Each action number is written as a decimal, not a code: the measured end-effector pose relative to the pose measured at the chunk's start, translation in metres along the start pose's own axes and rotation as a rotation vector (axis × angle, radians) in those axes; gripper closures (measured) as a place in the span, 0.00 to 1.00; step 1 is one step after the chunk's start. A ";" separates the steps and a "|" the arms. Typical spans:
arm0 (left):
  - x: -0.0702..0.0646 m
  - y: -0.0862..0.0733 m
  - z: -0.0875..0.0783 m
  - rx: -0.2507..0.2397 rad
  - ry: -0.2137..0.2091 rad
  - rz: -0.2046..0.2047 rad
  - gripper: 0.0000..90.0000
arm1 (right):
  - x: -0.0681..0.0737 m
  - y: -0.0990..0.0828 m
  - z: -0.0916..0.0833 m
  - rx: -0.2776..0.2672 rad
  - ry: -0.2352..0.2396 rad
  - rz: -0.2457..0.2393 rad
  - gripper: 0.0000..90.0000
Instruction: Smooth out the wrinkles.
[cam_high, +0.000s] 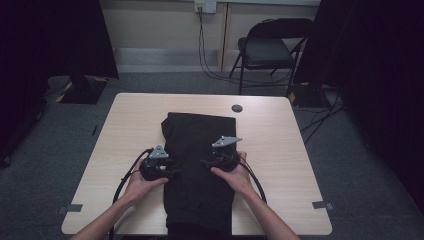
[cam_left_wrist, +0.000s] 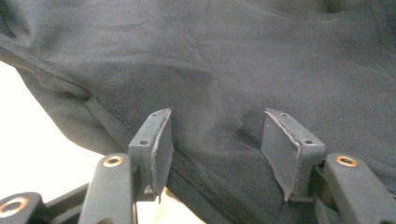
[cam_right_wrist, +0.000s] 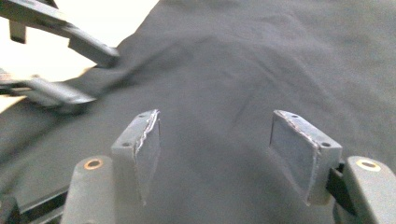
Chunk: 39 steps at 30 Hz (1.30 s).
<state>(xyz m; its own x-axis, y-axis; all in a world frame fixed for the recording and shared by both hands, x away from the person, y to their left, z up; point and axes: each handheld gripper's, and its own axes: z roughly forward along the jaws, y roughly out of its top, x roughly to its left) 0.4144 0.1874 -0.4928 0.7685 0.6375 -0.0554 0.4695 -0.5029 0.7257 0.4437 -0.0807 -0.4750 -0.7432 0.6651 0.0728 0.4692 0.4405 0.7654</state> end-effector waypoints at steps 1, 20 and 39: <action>0.000 -0.001 0.000 0.001 0.001 -0.004 0.49 | -0.001 0.001 0.005 0.008 -0.019 -0.008 0.37; 0.014 0.006 -0.029 -0.070 0.026 -0.100 0.46 | 0.047 -0.033 0.006 0.063 0.031 -0.102 0.30; 0.068 0.031 -0.011 -0.116 0.152 -0.166 0.40 | -0.023 -0.013 -0.030 -0.030 -0.042 0.017 0.24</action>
<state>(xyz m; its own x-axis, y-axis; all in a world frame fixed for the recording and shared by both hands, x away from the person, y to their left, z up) 0.4761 0.2214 -0.4667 0.6064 0.7909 -0.0827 0.5238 -0.3190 0.7899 0.4399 -0.1201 -0.4674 -0.7144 0.6971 0.0599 0.4666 0.4108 0.7833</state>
